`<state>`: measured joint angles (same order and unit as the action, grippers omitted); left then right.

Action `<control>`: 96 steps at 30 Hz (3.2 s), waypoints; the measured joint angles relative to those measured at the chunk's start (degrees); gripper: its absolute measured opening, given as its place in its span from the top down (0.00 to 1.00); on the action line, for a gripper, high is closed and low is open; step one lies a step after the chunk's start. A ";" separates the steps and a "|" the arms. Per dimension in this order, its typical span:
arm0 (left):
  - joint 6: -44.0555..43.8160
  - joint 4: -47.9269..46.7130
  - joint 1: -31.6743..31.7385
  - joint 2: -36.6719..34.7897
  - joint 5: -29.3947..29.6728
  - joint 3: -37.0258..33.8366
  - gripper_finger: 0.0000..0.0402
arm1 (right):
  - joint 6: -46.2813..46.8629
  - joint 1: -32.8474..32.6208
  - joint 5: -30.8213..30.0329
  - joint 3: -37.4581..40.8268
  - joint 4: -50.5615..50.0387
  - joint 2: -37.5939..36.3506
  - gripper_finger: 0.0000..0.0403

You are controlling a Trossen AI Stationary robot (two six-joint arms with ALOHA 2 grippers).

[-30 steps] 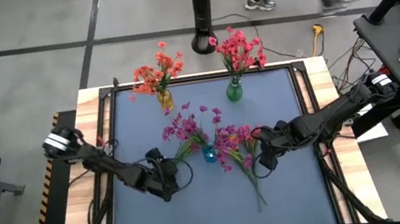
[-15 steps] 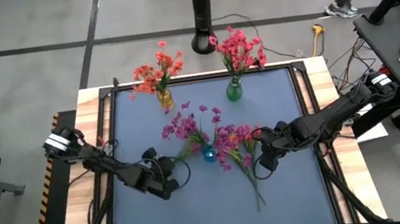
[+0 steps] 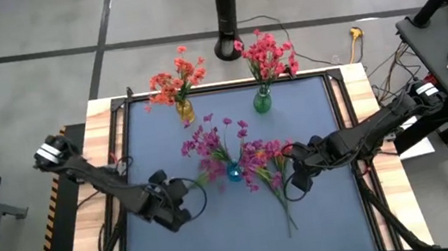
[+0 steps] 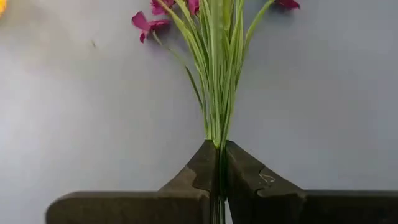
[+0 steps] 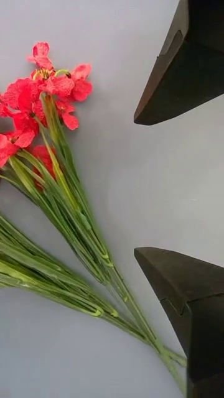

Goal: Sort flowers into vase by color
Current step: Put the violet flower into the blue vase

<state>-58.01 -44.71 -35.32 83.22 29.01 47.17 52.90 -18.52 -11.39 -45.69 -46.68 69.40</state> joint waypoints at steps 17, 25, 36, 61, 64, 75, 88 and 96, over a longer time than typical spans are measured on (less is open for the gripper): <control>0.37 -9.76 -18.66 -2.39 15.17 20.17 0.99 | -1.17 -7.17 2.25 -0.04 1.95 -5.18 0.18; 28.41 12.53 -19.66 -2.47 24.40 17.90 1.00 | -7.14 -17.12 -9.32 -0.04 12.23 -4.46 0.18; 68.55 64.64 -16.32 -0.22 25.42 7.46 1.00 | -29.87 -24.26 -29.51 -0.04 39.78 -1.12 0.18; 95.35 103.01 -6.70 22.44 17.82 14.60 1.00 | -72.26 -24.22 -30.57 -11.29 85.19 18.33 0.18; 95.27 103.25 -5.66 23.58 14.93 15.40 1.00 | -74.38 -24.22 -30.47 -13.72 85.13 20.52 0.18; 94.93 105.57 -4.96 24.45 12.83 15.14 1.00 | -76.63 -24.22 -28.40 -16.32 86.77 22.17 0.20; 93.46 105.67 -3.33 24.45 12.83 15.02 0.99 | -76.93 -22.86 -25.66 -16.44 88.96 22.60 0.45; 93.54 105.69 -3.24 24.43 12.91 15.00 0.95 | -76.96 -22.93 -25.64 -16.39 88.95 22.60 0.61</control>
<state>35.54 60.98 -38.57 107.66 41.92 62.17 -24.05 -41.45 -37.04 -62.08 42.27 92.01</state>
